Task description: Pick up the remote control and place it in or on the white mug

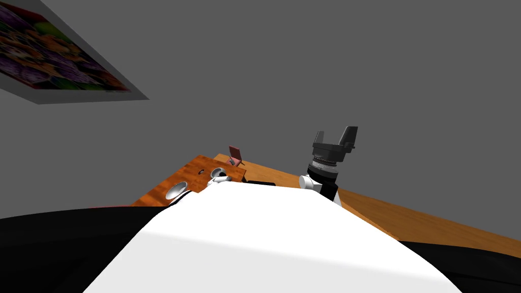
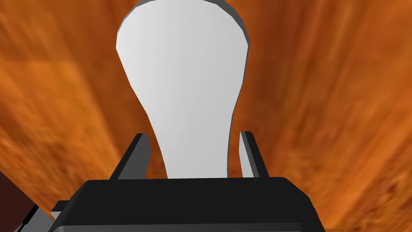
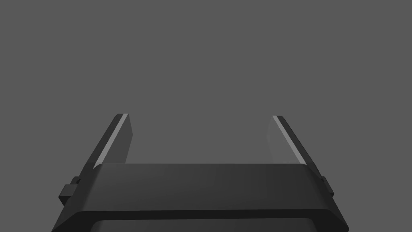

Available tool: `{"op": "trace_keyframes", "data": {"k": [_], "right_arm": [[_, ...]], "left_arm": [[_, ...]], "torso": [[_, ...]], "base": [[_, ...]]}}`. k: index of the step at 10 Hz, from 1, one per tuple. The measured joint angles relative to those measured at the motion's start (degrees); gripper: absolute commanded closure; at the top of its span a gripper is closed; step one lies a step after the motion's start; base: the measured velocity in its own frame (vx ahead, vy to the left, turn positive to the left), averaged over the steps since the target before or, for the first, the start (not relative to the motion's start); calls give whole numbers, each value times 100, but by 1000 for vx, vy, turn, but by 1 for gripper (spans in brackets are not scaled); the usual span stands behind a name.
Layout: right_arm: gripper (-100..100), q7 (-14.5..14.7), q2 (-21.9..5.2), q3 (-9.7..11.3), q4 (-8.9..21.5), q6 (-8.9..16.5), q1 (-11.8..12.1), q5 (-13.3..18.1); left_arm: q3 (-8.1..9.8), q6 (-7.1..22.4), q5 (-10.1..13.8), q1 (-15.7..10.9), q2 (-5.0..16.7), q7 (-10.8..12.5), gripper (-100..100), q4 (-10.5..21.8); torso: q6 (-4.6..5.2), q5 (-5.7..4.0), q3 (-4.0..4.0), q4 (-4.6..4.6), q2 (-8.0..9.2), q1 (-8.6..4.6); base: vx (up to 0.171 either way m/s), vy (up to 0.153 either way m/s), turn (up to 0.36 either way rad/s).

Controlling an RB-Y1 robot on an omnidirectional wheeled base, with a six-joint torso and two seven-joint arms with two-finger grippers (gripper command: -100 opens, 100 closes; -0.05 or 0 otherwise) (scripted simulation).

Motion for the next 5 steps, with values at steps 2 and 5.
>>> {"op": "trace_keyframes", "data": {"k": [2, 5], "right_arm": [[0, 0, 0, 0, 0, 0, 0, 0], [0, 0, 0, 0, 0, 0, 0, 0]], "left_arm": [[-23, -55, 252, 111, 127, -245, 100, -51], [-66, 28, 534, 454, 380, -469, 100, -473]], "torso": [[1, 1, 4, 2, 6, 13], [-1, -2, 5, 3, 7, 4]], "base": [[50, -54, 26], [61, -76, 52]]}}
